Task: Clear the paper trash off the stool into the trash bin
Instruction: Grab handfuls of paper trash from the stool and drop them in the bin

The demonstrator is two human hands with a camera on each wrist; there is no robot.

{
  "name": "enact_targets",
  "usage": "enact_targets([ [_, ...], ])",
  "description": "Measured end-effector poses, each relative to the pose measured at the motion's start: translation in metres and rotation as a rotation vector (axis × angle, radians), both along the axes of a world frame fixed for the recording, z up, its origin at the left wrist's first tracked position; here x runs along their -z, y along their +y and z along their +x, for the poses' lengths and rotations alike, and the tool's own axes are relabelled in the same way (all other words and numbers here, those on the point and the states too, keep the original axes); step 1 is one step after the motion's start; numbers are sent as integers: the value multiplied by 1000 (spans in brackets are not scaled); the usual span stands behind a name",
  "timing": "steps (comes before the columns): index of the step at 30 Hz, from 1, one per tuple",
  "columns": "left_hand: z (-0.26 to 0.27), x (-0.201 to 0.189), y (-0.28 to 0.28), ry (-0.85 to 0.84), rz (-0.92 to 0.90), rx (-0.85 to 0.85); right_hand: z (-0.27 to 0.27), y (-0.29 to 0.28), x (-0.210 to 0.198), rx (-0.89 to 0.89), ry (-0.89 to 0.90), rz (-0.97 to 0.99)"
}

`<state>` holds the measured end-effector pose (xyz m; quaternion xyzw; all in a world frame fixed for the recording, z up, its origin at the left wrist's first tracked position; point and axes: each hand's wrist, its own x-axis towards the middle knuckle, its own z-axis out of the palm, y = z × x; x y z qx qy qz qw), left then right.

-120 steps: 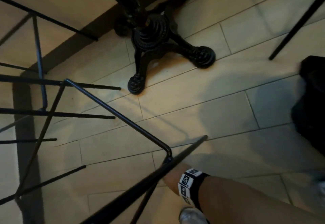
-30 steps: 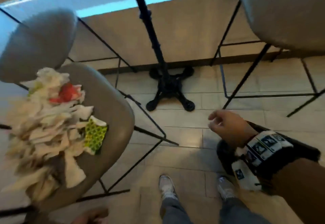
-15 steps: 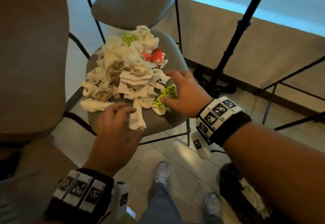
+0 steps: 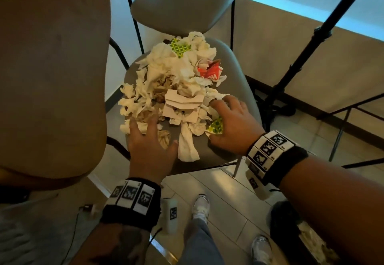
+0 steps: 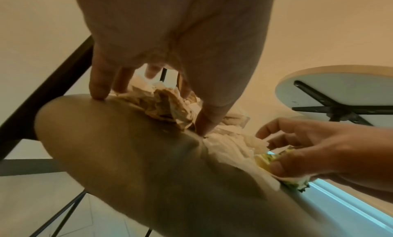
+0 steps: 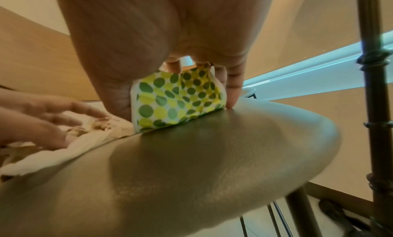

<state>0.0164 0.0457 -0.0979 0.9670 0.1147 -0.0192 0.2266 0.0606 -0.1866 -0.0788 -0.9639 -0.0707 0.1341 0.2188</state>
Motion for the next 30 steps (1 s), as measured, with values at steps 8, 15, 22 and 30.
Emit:
enact_targets([
  [8,8,4,-1,-1,25,15,-13,-13,5,80,-22,67],
  [15,15,-1,-3,67,-12,29,-23,-27,4,109,-32,122],
  [22,25,-13,2,97,-260,-185,-23,-26,8,115,-42,117],
  [30,32,-11,4,150,-268,-330,-21,-23,11,117,-49,95],
])
